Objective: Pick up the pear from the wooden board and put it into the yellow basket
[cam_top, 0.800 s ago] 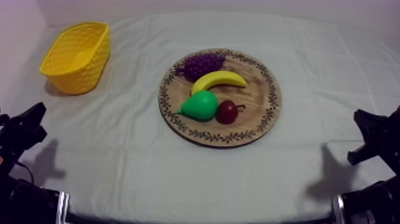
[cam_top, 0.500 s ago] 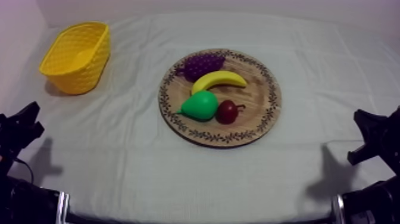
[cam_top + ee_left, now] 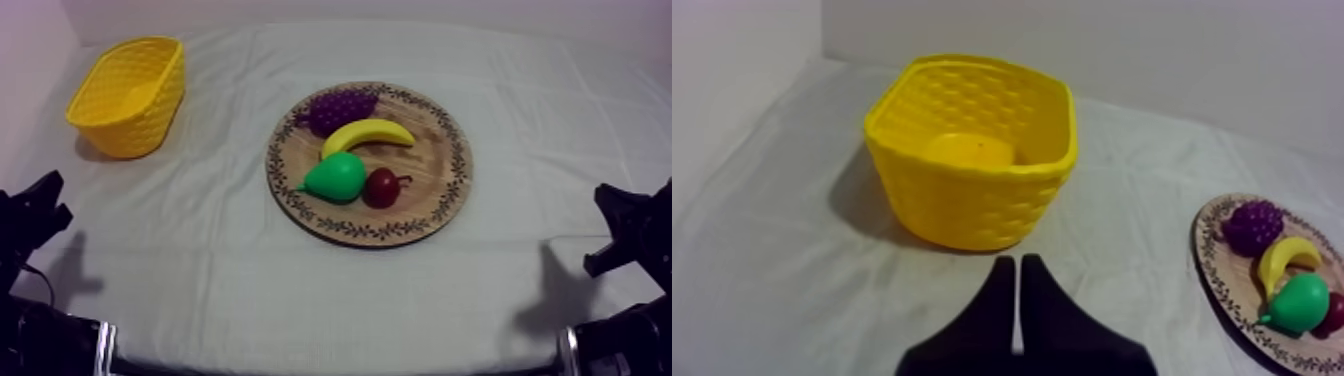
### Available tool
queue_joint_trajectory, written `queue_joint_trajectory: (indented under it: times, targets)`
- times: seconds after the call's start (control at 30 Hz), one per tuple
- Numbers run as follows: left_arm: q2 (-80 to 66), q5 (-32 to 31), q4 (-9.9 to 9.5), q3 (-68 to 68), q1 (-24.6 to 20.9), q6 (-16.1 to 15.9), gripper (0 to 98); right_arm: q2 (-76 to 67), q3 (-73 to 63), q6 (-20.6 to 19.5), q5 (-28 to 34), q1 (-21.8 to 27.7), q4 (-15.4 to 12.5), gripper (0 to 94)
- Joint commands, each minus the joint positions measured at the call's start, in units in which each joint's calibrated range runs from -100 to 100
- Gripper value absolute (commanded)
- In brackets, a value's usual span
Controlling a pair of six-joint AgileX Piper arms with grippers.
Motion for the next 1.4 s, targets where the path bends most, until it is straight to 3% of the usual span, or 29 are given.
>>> queue_joint_trajectory:
  times: [0.0,0.27,0.5,0.6,1.13,1.37]
  targets:
    - [1.7,1.5,1.19,-3.9,-0.2,-3.1,0.0,0.0,0.0,0.0,0.0,0.0,0.0,0.3]
    - [20.2,11.0,3.49,-27.7,0.1,-9.0,0.0,0.0,0.0,0.0,0.0,0.0,0.0,0.3]
    - [34.8,15.8,8.06,-42.5,0.2,-15.7,0.0,0.0,0.0,0.0,0.0,0.0,0.0,0.3]
    - [38.9,17.2,8.80,-47.2,0.9,-17.1,0.0,0.0,0.0,0.0,0.0,0.0,0.0,0.3]
    - [64.2,26.3,9.24,-68.7,7.3,-20.4,0.0,0.0,0.0,0.0,0.0,0.0,0.0,0.3]
    - [72.2,25.5,5.57,-72.6,14.1,-19.2,0.0,0.0,0.0,0.0,0.0,0.0,0.0,0.3]
